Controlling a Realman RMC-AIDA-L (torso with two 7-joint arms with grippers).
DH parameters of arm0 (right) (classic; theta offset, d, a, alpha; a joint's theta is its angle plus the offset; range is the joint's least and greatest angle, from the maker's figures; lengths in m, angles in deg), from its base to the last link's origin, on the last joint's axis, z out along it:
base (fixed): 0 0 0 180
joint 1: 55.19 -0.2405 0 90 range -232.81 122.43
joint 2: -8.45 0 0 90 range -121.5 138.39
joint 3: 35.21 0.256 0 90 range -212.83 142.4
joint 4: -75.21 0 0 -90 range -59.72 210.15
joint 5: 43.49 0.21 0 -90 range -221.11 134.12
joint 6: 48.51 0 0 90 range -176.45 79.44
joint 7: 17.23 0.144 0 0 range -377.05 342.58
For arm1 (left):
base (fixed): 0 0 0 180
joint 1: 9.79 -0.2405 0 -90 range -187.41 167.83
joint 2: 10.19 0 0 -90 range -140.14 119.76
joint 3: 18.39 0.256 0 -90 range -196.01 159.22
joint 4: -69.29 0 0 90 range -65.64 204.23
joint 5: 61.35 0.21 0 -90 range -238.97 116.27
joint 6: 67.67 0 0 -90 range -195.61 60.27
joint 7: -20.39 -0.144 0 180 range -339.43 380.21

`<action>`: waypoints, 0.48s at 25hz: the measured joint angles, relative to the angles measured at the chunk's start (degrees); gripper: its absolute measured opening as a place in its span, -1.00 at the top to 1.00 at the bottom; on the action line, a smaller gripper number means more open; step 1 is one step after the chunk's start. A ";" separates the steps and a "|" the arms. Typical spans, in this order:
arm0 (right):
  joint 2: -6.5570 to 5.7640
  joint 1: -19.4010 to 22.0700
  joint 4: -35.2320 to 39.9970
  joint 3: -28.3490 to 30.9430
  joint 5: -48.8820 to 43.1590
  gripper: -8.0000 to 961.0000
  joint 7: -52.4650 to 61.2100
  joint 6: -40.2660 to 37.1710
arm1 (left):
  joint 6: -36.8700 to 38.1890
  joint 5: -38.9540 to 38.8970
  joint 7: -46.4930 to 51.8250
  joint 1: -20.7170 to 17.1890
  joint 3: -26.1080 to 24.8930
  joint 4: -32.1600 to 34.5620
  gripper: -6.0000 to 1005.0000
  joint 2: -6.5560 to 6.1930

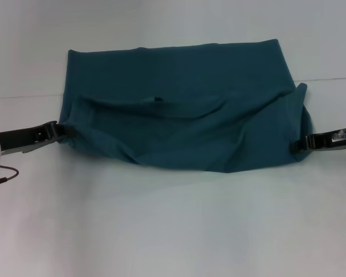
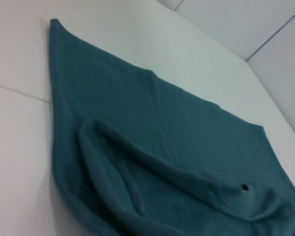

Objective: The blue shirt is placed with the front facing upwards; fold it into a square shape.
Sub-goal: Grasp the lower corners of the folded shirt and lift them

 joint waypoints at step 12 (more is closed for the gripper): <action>-0.91 0.37 1.58 0.14 0.00 0.86 0.00 -3.86 | 2.48 0.59 0.07 -0.34 0.34 0.34 0.86 -0.49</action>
